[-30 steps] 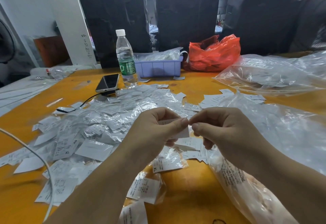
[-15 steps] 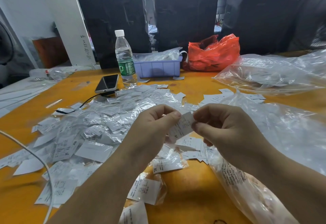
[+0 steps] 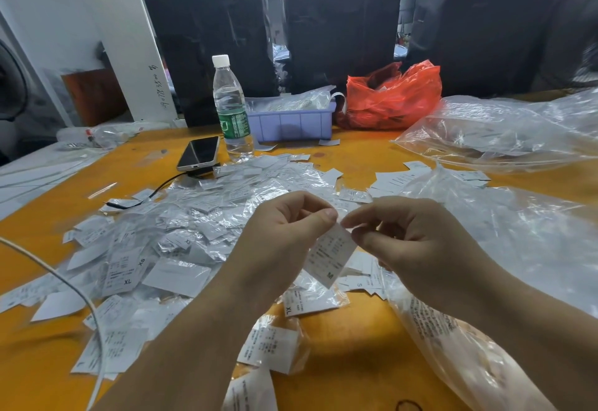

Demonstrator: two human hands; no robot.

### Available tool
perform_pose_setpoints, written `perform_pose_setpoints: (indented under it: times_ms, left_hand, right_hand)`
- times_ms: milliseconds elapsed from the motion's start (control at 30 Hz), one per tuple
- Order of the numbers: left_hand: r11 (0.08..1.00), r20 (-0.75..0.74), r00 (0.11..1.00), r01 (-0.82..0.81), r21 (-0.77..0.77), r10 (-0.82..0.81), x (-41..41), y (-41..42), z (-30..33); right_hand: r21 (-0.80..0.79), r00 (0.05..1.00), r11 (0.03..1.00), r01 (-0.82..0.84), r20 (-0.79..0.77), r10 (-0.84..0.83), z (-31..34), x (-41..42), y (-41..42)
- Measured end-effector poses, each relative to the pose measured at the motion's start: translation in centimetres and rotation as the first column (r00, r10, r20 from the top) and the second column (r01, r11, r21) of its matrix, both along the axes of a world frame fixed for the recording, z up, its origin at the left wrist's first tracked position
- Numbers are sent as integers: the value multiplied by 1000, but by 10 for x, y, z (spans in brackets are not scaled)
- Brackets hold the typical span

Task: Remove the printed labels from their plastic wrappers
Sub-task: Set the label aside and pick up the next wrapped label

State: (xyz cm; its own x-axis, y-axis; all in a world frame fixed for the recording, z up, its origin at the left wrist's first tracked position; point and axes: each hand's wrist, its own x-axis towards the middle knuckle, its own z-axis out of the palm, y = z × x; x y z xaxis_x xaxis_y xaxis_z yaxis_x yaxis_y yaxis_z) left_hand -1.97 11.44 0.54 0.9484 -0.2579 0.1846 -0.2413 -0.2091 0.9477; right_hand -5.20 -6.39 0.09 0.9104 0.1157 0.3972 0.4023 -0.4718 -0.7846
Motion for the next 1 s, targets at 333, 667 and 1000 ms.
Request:
perform_pose_setpoints:
  times_ms: [333, 667, 1000]
  left_hand:
    - [941, 92, 946, -320, 112, 310, 19, 27, 1]
    - [685, 401, 860, -500, 530, 317, 25, 29, -9]
    - [835, 459, 887, -287, 469, 47, 6, 12, -7]
  right_hand:
    - [-285, 995, 953, 97, 0, -102, 0, 4, -10]
    - [-621, 993, 784, -18, -102, -58, -16, 10, -2]
    - [-555, 998, 831, 18, -42, -50, -15, 16, 1]
